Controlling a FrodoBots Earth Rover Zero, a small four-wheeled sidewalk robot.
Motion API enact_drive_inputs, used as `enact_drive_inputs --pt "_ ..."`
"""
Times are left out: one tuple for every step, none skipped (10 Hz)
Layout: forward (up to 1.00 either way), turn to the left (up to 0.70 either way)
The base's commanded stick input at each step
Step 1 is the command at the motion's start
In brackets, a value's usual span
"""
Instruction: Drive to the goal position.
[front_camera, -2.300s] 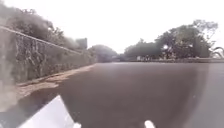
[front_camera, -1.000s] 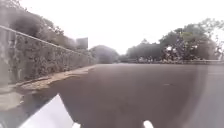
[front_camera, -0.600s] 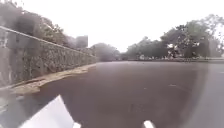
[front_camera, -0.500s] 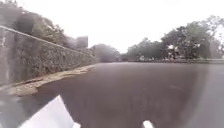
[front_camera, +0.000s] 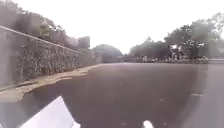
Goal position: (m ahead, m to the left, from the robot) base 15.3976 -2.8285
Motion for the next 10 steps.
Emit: enact_drive_inputs --pt "1.0 0.0" --pt "1.0 0.0" --pt "1.0 0.0" --pt "1.0 0.0" --pt "1.0 -0.02" --pt "1.0 -0.19" --pt "1.0 -0.26" --pt "1.0 -0.08" --pt "1.0 0.0" --pt "1.0 -0.2"
